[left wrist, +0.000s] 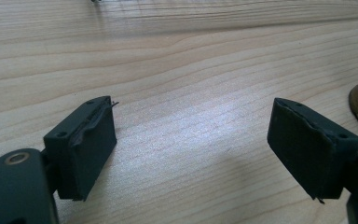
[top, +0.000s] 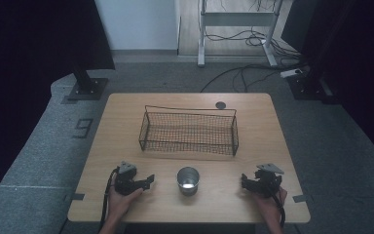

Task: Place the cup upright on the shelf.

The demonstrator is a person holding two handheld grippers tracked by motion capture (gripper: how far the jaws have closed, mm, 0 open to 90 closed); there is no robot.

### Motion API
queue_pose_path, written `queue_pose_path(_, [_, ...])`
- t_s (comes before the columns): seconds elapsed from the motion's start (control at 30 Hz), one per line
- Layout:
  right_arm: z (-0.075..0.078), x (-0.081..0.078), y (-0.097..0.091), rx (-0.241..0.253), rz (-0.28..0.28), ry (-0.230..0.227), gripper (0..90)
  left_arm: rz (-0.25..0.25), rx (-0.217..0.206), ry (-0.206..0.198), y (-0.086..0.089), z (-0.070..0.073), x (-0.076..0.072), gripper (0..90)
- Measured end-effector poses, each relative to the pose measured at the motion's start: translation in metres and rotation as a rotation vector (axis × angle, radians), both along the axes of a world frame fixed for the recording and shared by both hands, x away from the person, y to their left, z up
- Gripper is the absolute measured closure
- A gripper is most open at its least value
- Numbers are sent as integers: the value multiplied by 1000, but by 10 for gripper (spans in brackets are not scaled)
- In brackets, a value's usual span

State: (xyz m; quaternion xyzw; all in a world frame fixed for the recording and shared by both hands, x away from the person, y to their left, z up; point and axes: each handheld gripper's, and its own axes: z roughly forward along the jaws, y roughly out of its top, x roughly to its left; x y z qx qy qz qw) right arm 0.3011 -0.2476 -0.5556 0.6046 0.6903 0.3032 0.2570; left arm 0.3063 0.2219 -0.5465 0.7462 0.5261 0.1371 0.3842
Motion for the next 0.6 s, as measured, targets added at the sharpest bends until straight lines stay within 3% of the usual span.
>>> queue_pose_path(0.6, [0,-5,-1,2,-1,-13,133,-14,3,-1,-1,0,-1,155])
